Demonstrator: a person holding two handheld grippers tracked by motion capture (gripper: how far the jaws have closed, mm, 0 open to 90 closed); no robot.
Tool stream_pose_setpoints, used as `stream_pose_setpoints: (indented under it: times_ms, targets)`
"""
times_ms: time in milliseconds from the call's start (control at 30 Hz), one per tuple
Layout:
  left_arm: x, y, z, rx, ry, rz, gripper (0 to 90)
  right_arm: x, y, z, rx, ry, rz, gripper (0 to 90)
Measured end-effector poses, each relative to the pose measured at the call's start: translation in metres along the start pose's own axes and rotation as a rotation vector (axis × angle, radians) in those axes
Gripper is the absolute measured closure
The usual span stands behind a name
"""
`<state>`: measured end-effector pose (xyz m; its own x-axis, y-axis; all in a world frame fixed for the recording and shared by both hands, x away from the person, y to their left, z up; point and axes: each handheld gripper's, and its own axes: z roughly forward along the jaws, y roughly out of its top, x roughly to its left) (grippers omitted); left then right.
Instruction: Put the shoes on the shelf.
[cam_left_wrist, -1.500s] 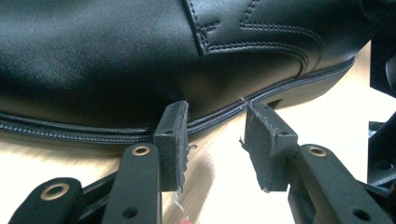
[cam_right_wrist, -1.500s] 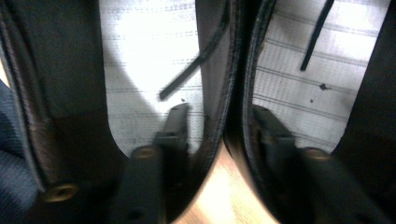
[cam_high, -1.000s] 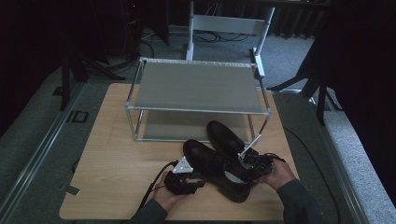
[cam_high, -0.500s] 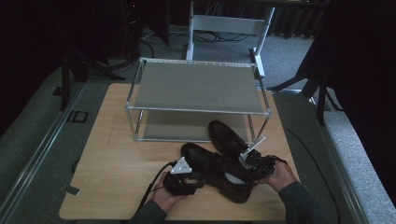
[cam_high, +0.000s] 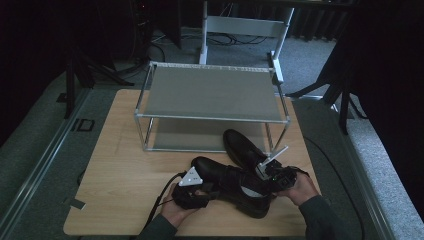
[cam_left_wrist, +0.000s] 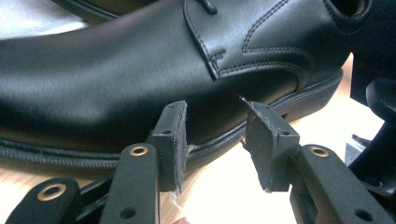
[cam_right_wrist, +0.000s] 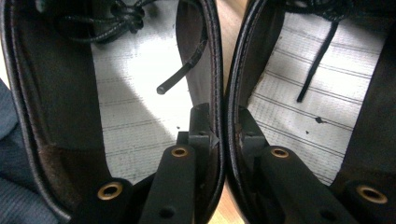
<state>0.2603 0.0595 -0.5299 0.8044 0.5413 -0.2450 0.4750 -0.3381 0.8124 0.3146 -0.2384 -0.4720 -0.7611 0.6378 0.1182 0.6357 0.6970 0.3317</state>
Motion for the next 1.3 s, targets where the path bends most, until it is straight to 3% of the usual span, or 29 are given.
stream_pose_setpoints:
  times_ms: [167,567,1300]
  targets:
    - [-0.002,0.004,-0.005,-0.017,-0.001,0.007,58.3,0.003,0.003,-0.002,-0.024,-0.032,-0.010,80.9]
    - [0.002,0.004,-0.008,-0.023,0.013,0.002,58.2,-0.010,0.020,-0.004,-0.080,-0.071,0.048,80.7]
    - [0.012,0.006,-0.006,-0.007,0.054,-0.016,58.2,-0.025,0.048,0.006,-0.162,-0.081,0.141,80.5]
